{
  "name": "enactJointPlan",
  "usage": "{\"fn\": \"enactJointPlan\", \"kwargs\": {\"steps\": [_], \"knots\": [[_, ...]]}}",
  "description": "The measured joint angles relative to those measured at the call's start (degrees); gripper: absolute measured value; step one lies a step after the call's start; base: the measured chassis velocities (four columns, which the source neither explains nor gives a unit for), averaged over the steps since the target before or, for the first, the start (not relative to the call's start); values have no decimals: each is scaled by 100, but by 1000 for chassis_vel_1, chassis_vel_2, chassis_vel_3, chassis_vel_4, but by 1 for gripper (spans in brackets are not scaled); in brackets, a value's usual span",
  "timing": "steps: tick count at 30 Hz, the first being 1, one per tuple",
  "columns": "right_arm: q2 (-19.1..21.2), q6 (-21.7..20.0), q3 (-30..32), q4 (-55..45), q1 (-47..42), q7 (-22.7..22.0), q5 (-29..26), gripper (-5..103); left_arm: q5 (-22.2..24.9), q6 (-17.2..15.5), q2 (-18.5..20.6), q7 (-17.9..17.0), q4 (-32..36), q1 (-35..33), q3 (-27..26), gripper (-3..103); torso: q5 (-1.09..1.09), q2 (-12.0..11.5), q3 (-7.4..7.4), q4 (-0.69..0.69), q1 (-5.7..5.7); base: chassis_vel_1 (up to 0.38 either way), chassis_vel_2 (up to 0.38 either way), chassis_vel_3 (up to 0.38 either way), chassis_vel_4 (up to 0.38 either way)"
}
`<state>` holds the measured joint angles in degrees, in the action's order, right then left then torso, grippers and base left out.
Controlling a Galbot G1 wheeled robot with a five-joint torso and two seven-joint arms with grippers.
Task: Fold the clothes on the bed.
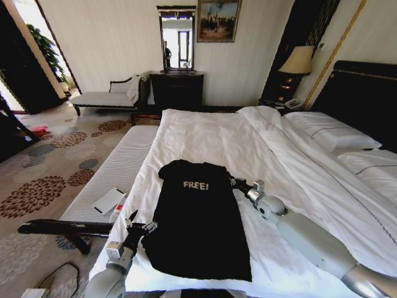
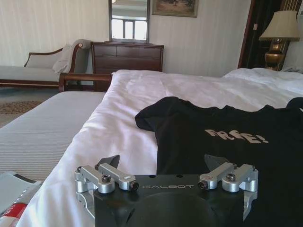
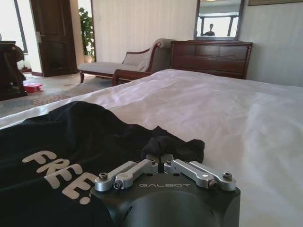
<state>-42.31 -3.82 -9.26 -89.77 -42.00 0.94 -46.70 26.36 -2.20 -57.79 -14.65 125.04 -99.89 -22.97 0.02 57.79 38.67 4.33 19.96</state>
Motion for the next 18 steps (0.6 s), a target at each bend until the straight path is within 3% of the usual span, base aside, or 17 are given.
{"fn": "enactJointPlan", "kwargs": {"steps": [7, 11, 14, 18], "knots": [[-382, 36, -777, 601, 582, -59, 315, -2, 16, 27, -7, 36, 120, -250, -247, 100, -2, 0, 0, -3, 0, 0, 0, 0, 0], [-453, 88, -975, 566, 578, -101, 570, 5, 18, 51, -28, 75, 121, -340, -327, 100, -2, 0, 0, -3, 0, 0, 0, 0, 0], [-387, 160, -958, 215, 371, -100, 846, 21, 10, 57, -42, 87, 73, -328, -316, 100, -3, -1, 1, -2, 0, 0, 0, 0, 0], [-204, 214, -802, -229, 154, -86, 1048, 32, 4, 51, -51, 85, 18, -240, -245, 100, 0, 0, 0, -1, 0, 0, 0, 0, 0]]}}
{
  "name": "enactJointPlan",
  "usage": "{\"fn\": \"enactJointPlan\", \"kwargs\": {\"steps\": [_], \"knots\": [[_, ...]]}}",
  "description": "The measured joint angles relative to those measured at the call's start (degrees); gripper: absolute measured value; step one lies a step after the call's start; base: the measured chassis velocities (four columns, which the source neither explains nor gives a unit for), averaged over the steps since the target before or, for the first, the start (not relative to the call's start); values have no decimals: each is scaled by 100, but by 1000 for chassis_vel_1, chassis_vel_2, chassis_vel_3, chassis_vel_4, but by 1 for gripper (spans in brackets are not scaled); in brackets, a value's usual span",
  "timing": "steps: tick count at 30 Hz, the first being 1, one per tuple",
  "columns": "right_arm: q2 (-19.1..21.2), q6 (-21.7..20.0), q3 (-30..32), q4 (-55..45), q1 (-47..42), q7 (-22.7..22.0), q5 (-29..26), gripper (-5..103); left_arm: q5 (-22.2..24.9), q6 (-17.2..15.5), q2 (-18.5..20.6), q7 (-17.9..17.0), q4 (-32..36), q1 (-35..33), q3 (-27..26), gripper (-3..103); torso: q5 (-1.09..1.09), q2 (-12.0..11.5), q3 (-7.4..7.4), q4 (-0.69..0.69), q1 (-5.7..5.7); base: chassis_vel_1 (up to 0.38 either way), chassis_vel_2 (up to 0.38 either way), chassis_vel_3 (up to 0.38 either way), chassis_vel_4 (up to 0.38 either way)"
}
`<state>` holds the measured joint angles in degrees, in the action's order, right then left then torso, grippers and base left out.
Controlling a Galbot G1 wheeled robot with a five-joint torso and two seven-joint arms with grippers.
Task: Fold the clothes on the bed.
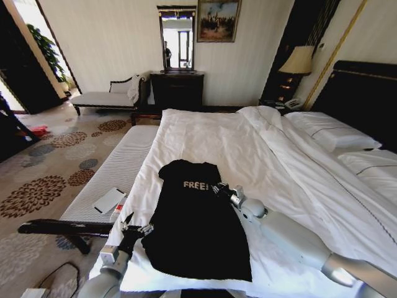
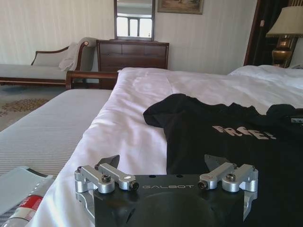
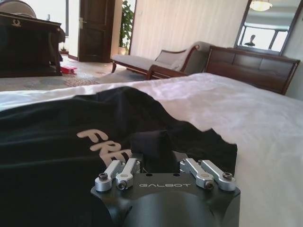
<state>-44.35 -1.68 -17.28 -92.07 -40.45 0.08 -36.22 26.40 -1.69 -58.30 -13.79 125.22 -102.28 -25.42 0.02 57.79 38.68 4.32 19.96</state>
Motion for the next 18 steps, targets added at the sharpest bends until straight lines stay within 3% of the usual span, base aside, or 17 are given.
{"fn": "enactJointPlan", "kwargs": {"steps": [2, 6, 12, 15, 17, 18], "knots": [[66, 12, 51, -145, -76, 12, 25, 37, -1, -6, 0, -1, -8, 29, 21, 100, -1, 0, 0, 0, 0, 0, 0, 0, 0], [248, 90, 333, -453, -486, 142, 212, 59, 13, -49, 27, -29, -18, 145, 60, 100, -2, 0, 0, 0, 0, 0, 0, 0, 0], [339, 211, 670, -402, -865, 282, 357, 76, 16, -52, 34, -37, -14, 139, 50, 100, -3, 0, 0, 0, 0, 0, 0, 0, 0], [314, 146, 997, -259, -1009, 237, 17, 91, -8, -53, 14, -37, -13, 89, 65, 100, -3, 0, 0, -1, 0, 0, 0, 0, 0], [305, 87, 1038, -206, -1007, 202, -178, 91, -24, -52, 9, -38, -14, 83, 76, 100, -2, 0, 0, -2, -1, 0, 0, 0, 0], [287, 17, 1058, -141, -985, 169, -406, 96, -36, -53, 6, -38, -13, 81, 86, 100, -2, 0, 0, 0, 0, 0, 0, 0, 0]]}}
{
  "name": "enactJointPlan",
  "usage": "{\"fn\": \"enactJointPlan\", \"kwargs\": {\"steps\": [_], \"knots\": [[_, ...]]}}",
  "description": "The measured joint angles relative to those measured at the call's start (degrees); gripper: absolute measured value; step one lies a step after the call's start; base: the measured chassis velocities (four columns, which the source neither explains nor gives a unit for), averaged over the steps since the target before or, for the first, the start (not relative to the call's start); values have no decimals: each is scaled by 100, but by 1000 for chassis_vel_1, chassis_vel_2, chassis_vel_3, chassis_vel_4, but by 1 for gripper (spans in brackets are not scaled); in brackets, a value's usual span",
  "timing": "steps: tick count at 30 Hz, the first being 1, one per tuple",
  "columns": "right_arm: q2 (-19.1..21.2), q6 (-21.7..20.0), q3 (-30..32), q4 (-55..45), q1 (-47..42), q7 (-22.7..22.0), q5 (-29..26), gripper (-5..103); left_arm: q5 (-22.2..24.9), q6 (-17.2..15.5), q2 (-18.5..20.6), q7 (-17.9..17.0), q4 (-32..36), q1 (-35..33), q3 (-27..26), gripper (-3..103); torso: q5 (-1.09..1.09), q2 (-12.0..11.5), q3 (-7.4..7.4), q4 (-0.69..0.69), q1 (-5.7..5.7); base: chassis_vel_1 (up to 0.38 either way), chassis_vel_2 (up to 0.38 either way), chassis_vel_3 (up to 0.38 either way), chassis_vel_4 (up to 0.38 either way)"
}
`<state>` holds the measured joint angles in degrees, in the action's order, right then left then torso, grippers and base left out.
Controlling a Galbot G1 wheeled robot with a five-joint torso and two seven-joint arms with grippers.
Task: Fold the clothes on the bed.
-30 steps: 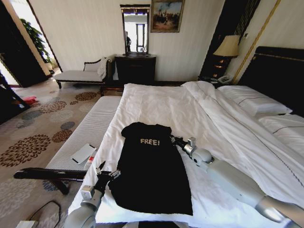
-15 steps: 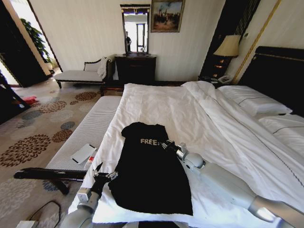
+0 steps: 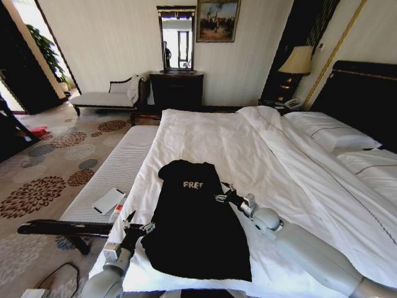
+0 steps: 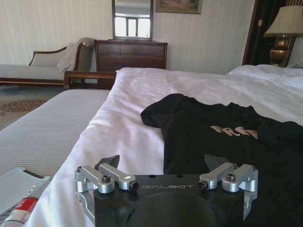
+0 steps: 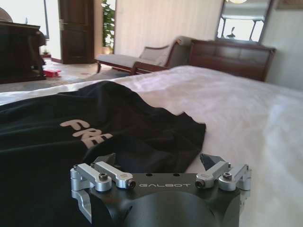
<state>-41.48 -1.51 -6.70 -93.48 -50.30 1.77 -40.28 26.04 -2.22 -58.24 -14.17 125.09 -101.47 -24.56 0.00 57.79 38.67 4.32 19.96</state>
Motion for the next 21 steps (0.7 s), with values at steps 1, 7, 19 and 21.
{"fn": "enactJointPlan", "kwargs": {"steps": [1, 7, 19, 21], "knots": [[-44, -77, 21, 102, 60, -31, -301, 99, -6, 0, -3, -1, 9, -2, 6, 100, 0, 0, 0, 0, 0, 0, 0, 0, 0], [-111, -167, 80, 169, 200, -38, -1023, 95, -12, -2, 22, -9, 53, -64, -33, 100, 0, 0, 0, -1, 0, 0, 0, 0, 0], [-240, -256, -416, 262, 664, 4, -1165, 54, -26, -2, -30, -10, 34, -95, -44, 100, 0, 0, 0, 0, 0, 0, 0, 0, 0], [-293, -257, -541, 401, 795, 7, -1160, 51, -36, 10, -55, -7, 39, -162, -72, 100, 0, 0, 0, -2, 0, 0, 0, 0, 0]]}}
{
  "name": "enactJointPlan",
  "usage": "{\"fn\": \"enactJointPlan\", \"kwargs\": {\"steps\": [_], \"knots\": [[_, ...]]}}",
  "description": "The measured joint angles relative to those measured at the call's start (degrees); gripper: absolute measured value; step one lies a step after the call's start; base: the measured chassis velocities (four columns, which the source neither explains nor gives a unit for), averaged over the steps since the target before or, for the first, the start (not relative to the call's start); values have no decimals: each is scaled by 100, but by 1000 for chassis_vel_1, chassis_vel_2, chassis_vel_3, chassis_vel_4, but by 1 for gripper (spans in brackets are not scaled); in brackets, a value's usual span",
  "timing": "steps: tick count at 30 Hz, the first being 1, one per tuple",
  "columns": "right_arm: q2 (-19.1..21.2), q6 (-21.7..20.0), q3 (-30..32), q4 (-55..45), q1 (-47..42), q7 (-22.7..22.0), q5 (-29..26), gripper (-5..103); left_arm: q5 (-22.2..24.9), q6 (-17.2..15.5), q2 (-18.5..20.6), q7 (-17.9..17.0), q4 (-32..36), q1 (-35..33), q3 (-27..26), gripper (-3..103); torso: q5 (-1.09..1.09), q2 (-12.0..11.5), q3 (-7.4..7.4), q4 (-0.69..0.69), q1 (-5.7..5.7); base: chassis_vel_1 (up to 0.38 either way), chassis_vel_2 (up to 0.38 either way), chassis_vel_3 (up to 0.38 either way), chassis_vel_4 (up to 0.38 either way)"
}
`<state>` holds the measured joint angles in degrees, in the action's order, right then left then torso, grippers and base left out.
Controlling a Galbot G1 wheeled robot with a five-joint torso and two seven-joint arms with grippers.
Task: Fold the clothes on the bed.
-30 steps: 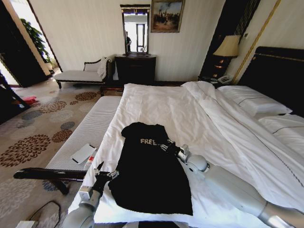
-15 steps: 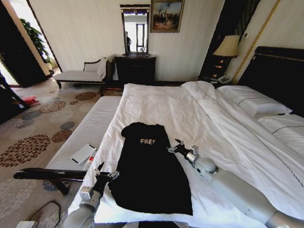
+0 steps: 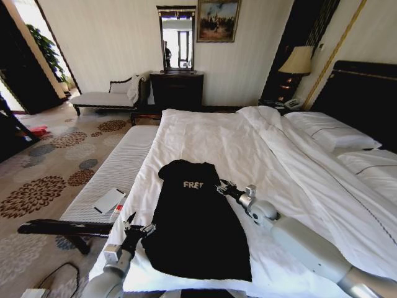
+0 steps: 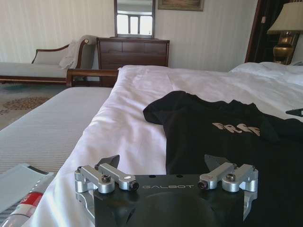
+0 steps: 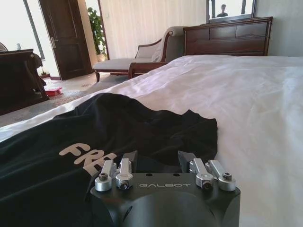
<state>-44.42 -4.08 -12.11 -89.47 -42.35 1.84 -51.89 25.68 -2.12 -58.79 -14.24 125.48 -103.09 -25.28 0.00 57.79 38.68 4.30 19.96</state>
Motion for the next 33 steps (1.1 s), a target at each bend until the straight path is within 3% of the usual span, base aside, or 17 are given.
{"fn": "enactJointPlan", "kwargs": {"steps": [6, 10, 13, 15, 18, 23, 30, 33], "knots": [[-48, -2, -86, 159, 97, -3, 2, 49, -10, 22, -13, 19, 27, -71, -30, 100, 0, 0, 0, 1, 0, 0, 0, 0, 0], [-15, -1, -69, 203, 62, -26, 67, 41, -7, 30, -13, 26, 14, -35, -24, 100, 0, 0, 0, 1, 0, 0, 0, 0, 0], [49, 0, -24, 184, -2, -33, 79, 57, -5, 30, -3, 30, -20, 11, 21, 100, 2, 0, 0, 2, 0, 0, 0, 0, 0], [51, 1, -23, 179, -12, -33, 84, 57, -4, 30, 2, 30, -29, 29, 29, 100, 0, 0, 0, 3, 0, 0, 0, 0, 0], [-13, -6, -29, 224, -6, -38, 112, 70, 8, 26, 16, 29, -38, 81, 46, 100, 0, 0, 0, 2, 0, 0, 0, 0, 0], [-35, -19, -51, 260, 6, -40, 85, 74, 18, 25, 20, 28, -8, 40, 4, 100, 0, 0, 0, 1, 0, 0, 0, 0, 0], [-2, -40, -78, 219, 12, -36, 22, 65, 18, 65, 14, 48, -57, 5, -23, 100, 0, 0, 0, 1, 0, 0, 0, 0, 0], [8, -44, -115, 210, 24, -35, 23, 50, 18, 66, 13, 49, -63, 48, -6, 100, 1, 0, 0, 1, 0, 0, 0, 0, 0]]}}
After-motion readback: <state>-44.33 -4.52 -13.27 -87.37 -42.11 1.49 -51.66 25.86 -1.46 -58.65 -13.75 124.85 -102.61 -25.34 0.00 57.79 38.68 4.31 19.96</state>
